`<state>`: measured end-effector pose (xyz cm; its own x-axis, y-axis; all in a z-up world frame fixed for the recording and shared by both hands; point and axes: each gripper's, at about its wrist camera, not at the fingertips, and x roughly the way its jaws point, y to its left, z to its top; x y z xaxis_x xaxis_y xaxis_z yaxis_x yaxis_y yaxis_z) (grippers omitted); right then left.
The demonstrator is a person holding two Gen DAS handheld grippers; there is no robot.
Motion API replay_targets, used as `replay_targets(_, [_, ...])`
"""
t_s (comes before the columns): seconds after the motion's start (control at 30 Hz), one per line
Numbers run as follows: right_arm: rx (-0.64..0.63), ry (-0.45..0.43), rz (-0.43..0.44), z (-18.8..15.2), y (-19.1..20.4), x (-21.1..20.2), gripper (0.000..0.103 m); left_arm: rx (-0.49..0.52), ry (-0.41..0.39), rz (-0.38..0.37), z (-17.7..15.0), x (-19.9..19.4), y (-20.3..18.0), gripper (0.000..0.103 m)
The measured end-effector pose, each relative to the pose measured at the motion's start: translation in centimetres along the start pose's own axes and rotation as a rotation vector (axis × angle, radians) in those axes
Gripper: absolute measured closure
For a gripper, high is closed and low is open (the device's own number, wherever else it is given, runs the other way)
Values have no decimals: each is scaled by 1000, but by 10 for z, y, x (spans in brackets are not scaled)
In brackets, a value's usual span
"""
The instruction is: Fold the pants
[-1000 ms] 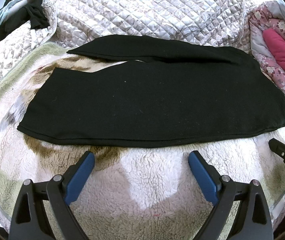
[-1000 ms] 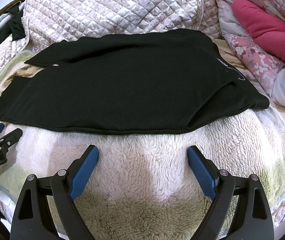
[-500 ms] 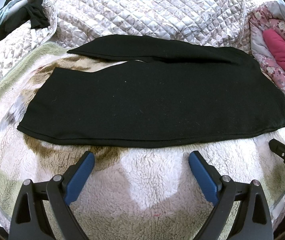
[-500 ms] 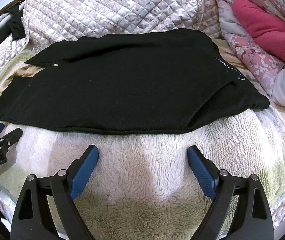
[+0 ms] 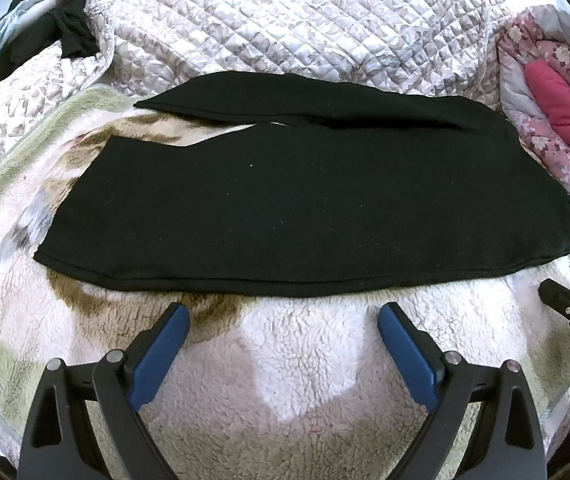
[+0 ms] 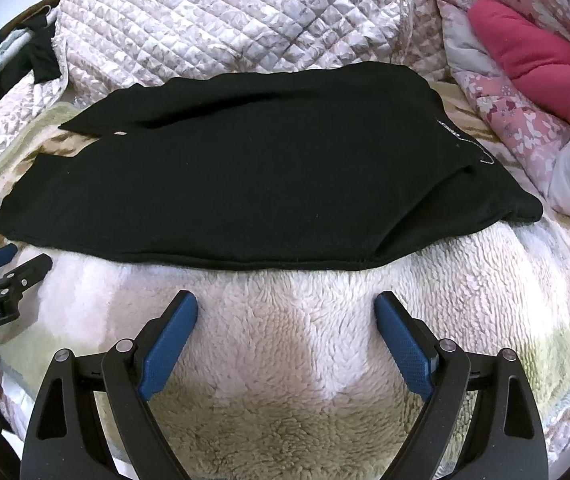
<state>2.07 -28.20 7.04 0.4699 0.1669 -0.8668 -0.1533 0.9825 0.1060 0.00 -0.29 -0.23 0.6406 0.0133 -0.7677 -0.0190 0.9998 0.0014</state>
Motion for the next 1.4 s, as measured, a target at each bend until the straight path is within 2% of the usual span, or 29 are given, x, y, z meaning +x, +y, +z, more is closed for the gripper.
replay_targets(0.27, [47, -53, 22, 7, -15, -17, 13, -25, -12, -26, 0, -8, 6, 11])
replay_targets(0.5, [203, -28, 57, 5, -50, -16, 14, -65, -18, -40, 3, -10, 18, 21])
replay_targets(0.73, [325, -60, 134, 16, -75, -16, 14, -226, -27, -23, 8, -7, 63, 21])
replay_targets(0.9, [426, -82, 186, 31, -96, -8, 14, -344, -27, -54, 11, 2, 89, 21])
replay_targets(1.03, [473, -110, 189, 46, -111, 2, 15, -402, -34, -74, 19, 13, 99, 21])
replay_targets(1.13, [501, -133, 163, 57, -123, 7, 28, -421, -47, -55, 28, 23, 104, 25])
replay_targets(1.2, [526, -134, 142, 60, -132, 12, 49, -437, -48, -53, 33, 28, 108, 27])
replay_targets(1.23, [544, -127, 134, 61, -137, 16, 54, -436, -51, -44, 36, 30, 108, 33])
replay_targets(1.27, [561, -120, 127, 61, -141, 19, 65, -434, -55, -32, 38, 31, 109, 37])
replay_targets(1.3, [570, -117, 116, 60, -144, 22, 79, -433, -57, -19, 39, 32, 110, 46])
replay_targets(1.37, [596, -117, 125, 58, -151, 25, 87, -446, -52, -8, 43, 36, 114, 68])
replay_targets(1.4, [606, -118, 132, 58, -153, 24, 91, -456, -48, -9, 44, 38, 117, 88])
